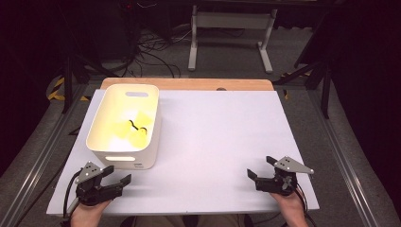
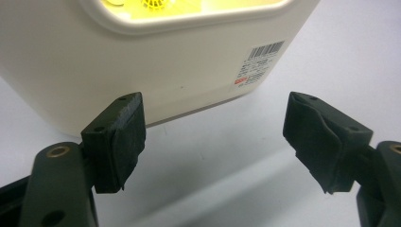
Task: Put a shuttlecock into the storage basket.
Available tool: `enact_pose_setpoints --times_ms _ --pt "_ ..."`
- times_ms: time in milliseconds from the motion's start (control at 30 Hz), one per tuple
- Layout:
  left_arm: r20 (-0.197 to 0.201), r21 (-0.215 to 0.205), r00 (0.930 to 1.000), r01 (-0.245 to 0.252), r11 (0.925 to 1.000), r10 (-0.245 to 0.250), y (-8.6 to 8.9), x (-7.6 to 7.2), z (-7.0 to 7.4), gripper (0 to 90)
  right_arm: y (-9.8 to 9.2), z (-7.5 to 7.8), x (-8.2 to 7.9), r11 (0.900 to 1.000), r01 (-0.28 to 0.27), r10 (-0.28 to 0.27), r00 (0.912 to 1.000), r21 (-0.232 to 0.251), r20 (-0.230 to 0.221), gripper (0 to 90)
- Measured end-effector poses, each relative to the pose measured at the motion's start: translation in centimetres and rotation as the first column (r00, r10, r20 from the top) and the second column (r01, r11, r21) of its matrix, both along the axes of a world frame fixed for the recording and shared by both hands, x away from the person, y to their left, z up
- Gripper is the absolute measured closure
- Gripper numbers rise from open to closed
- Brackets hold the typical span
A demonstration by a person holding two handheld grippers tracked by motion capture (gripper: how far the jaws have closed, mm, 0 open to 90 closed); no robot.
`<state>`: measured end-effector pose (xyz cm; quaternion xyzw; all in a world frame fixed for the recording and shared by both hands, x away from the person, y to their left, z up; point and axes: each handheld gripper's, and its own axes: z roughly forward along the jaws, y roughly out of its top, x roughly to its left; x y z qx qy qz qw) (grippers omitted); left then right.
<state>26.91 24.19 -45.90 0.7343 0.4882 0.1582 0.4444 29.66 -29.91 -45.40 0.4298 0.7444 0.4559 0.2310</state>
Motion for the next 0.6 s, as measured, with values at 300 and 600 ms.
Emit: enact_pose_setpoints --times_ms 300,600 --pt "0.02 -0.013 0.9997 0.012 0.9998 -0.012 -0.54 -0.33 0.0 21.1 0.2 0.06 -0.37 1.0 -0.026 0.026 0.9996 -0.001 0.005 8.1" --pt "0.02 -0.008 0.9997 0.016 0.9998 -0.016 -0.54 -0.11 -0.16 19.3 0.18 0.15 -0.59 0.999 -0.047 0.047 0.9988 0.003 0.012 8.1"
